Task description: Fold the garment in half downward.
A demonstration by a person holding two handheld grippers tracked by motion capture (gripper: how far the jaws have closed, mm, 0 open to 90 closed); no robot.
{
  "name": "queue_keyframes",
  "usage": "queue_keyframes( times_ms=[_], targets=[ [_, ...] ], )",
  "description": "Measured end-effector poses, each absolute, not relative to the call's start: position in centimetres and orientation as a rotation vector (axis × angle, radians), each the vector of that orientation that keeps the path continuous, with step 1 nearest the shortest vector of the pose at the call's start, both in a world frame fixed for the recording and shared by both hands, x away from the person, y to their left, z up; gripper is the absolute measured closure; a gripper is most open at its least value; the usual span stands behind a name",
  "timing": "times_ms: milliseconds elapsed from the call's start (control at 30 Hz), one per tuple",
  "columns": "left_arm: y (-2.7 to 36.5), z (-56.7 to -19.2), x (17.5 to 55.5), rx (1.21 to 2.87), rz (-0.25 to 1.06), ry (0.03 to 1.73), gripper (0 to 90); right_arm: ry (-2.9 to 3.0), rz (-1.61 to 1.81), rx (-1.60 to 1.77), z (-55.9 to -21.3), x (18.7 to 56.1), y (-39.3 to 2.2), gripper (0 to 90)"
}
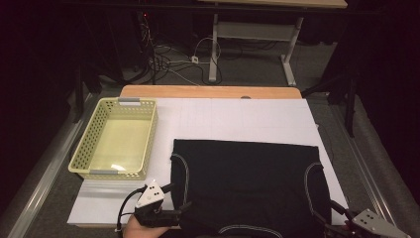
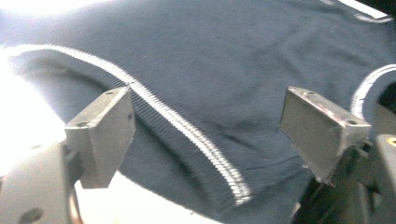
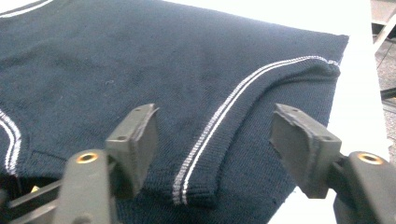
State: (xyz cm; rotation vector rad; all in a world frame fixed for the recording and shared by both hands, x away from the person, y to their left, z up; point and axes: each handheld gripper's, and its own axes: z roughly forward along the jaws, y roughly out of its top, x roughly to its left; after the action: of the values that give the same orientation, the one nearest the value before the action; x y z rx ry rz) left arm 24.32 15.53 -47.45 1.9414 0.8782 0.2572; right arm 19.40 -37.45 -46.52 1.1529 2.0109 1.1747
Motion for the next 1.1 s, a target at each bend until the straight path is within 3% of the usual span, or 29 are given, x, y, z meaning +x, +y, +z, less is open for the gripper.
queue_keyframes(
  times_ms=[233,467,833,1100],
  targets=[
    [15.5,-48.0,25.3,1.974,0.256,0.918,14.0,2.031,1.186,1.163,-46.9,20.3,-37.3,22.5],
    [15.5,-47.5,26.7,2.022,0.256,0.957,2.1,2.000,1.184,1.183,-46.7,20.8,-37.5,16.1],
    [13.6,-47.9,30.8,2.075,0.268,1.013,0.0,1.976,1.175,1.244,-47.0,21.6,-37.3,0.6],
    [13.6,-48.0,33.3,2.058,0.285,1.091,0.0,1.975,1.165,1.248,-47.2,21.7,-37.2,0.7]
  ],
)
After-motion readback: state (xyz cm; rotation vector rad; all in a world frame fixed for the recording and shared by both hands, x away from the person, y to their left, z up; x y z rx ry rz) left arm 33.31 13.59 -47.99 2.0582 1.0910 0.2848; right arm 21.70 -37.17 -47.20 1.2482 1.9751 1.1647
